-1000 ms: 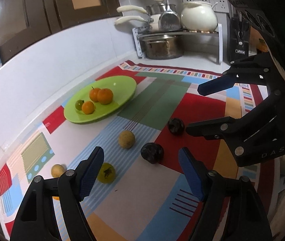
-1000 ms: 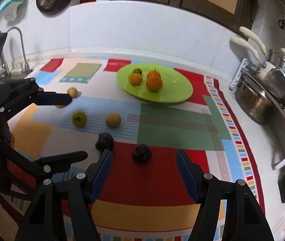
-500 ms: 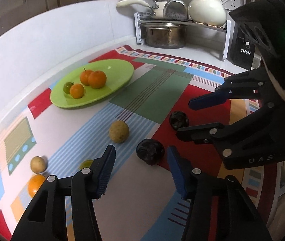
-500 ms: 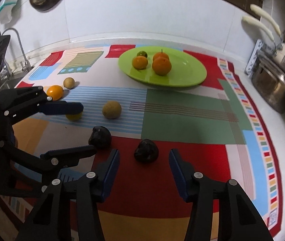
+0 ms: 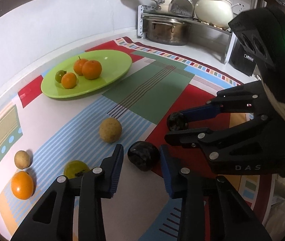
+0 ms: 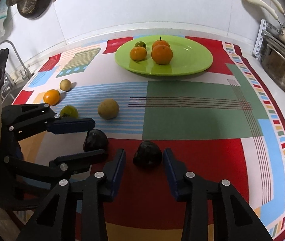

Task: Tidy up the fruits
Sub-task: 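Grasp a dark plum with the left gripper while the right gripper grasps another plum, then carry both held plums to the green plate and open both grippers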

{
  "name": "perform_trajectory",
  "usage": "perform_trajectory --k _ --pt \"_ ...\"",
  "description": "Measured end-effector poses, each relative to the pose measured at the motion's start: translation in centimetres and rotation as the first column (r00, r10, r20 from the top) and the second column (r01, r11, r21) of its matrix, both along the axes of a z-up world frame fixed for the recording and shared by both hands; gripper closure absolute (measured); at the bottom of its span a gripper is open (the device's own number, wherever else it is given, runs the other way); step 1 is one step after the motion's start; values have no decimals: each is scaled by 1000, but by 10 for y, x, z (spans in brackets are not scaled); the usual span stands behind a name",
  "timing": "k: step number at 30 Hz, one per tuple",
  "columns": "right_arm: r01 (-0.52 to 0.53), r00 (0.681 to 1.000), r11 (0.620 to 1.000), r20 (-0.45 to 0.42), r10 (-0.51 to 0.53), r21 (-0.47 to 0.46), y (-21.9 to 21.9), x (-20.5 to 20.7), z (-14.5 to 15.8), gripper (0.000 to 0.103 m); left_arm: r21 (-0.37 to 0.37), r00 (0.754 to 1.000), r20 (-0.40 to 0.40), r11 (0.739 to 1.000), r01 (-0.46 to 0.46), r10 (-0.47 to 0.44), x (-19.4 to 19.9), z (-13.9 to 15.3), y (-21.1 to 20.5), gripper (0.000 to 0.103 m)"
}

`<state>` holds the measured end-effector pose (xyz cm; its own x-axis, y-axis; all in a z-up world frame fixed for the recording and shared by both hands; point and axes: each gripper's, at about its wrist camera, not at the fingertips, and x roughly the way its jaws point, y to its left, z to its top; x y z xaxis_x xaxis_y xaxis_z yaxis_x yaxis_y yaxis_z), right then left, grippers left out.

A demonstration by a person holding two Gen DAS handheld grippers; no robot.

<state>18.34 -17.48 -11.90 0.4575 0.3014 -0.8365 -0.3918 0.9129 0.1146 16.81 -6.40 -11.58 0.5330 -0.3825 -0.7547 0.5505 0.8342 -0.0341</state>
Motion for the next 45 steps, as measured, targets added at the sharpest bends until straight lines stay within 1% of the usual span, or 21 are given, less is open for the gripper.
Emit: perform_trajectory --k 1,5,9,24,35,40,42,45 --pt "2 1000 1000 1 -2 -2 0 0 0 67 -3 1000 -2 1000 1 -1 0 0 0 71" --pt "14 1000 1000 4 -14 7 -2 0 1 73 4 1000 -1 1000 -13 13 -1 1 1 71" --pt "29 1000 999 7 -29 14 -3 -2 3 73 -12 999 -10 999 -34 34 0 4 5 71" --pt "50 996 998 72 -52 32 0 -11 27 74 -42 996 21 995 -91 92 -4 29 15 71" --pt "74 987 995 139 -82 66 -1 -13 51 74 -68 988 89 991 -117 123 -3 58 20 71" --pt "88 978 992 179 -104 94 -1 -10 63 73 -66 982 120 988 -136 144 5 71 23 71" --pt "90 975 991 194 -109 101 -1 -8 68 74 -79 981 122 987 -142 151 9 76 26 71" --pt "93 968 989 223 -117 114 1 -4 77 73 -76 974 150 985 -157 167 15 86 30 71"
